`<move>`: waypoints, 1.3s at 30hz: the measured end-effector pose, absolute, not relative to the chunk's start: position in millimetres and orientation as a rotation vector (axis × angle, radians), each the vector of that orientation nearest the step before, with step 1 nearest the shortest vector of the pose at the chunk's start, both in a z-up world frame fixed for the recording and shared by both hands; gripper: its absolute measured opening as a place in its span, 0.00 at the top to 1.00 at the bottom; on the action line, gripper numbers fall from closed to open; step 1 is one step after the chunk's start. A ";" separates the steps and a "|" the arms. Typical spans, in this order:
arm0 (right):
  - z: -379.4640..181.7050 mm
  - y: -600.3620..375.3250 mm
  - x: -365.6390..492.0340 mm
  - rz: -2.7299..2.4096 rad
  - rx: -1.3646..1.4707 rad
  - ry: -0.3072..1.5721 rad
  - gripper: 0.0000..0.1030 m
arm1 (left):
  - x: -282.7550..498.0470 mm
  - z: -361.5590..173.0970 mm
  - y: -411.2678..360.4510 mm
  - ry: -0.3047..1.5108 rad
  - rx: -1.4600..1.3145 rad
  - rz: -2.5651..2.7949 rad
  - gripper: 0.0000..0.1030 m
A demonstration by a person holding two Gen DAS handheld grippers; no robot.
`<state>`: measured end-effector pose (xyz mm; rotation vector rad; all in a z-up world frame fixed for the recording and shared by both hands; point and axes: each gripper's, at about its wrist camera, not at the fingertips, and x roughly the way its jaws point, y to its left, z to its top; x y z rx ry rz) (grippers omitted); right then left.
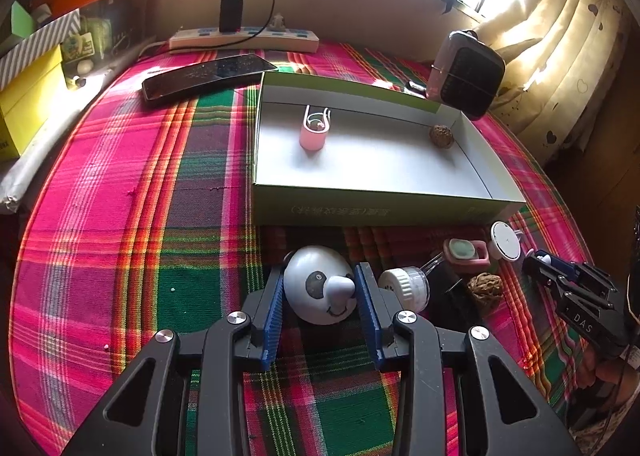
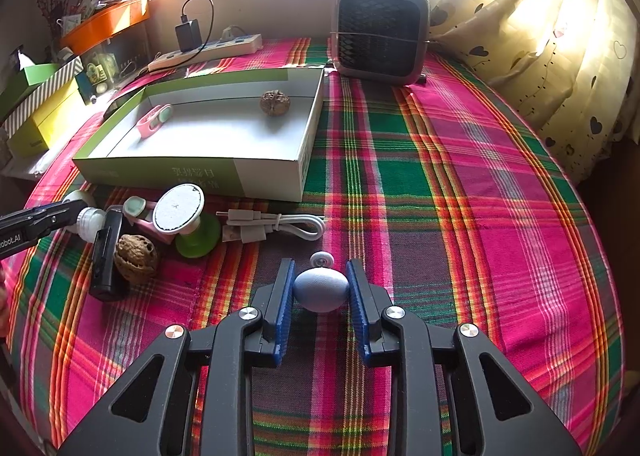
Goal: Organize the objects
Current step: 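Lift the white toy and the white egg off the cloth with both grippers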
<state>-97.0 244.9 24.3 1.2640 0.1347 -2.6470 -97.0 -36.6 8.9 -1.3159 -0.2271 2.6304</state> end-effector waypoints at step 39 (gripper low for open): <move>38.0 241.5 -87.7 -2.638 1.197 0.121 0.74 | -85.3 27.3 -29.0 -0.163 -1.248 2.672 0.70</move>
